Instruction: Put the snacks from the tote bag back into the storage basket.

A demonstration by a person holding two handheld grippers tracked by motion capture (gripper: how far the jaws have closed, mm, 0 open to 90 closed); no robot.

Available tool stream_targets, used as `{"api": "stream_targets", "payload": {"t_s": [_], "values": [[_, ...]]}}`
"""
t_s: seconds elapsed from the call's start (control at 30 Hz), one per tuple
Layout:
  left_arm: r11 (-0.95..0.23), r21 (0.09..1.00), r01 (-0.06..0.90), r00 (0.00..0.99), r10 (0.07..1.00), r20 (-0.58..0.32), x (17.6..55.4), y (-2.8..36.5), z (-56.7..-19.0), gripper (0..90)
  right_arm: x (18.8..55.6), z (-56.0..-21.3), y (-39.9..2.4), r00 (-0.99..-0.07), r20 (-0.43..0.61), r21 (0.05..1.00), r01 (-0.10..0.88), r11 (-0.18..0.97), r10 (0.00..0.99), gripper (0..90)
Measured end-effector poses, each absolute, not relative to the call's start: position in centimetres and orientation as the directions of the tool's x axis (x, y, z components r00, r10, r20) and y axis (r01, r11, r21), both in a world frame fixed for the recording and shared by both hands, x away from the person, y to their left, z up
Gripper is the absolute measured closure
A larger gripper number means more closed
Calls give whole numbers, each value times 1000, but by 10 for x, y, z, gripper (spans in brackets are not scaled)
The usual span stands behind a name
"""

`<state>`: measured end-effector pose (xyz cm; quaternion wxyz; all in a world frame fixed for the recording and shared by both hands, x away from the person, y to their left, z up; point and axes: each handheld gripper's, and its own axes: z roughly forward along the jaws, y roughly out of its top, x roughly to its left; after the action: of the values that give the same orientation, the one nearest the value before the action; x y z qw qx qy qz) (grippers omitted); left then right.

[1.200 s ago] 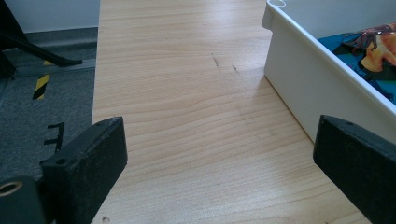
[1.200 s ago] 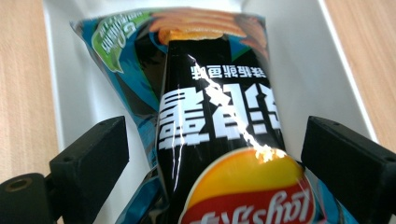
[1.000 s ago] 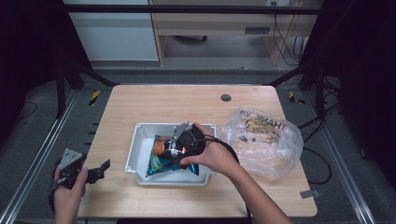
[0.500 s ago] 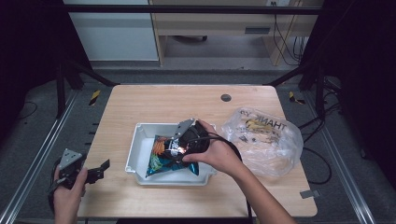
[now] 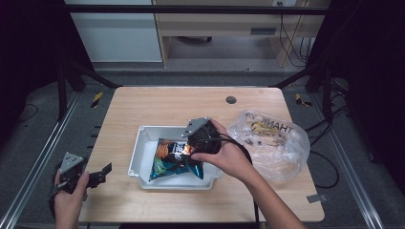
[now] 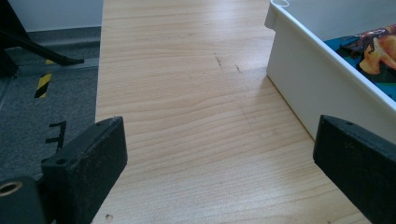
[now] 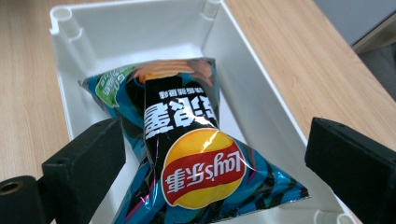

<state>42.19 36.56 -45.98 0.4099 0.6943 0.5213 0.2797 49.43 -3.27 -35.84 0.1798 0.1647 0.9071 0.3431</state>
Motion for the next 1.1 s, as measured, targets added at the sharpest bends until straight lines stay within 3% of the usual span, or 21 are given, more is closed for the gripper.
{"api": "stream_targets", "payload": {"t_s": [0.27, 0.7, 1.1], "values": [[-160, 852, 499, 322, 947, -10, 423, 358, -461, 26, 490, -346, -47, -840, -204, 737, 206, 643, 503, 48], [-127, 855, 504, 297, 954, -33, 421, 363, -461, 26, 479, -324, -83, -765, -203, 791, 239, 562, 612, 48], [-133, 859, 494, 280, 960, -13, 421, 364, -461, 32, 473, -312, -109, -720, -206, 817, 246, 522, 662, 48]]}}
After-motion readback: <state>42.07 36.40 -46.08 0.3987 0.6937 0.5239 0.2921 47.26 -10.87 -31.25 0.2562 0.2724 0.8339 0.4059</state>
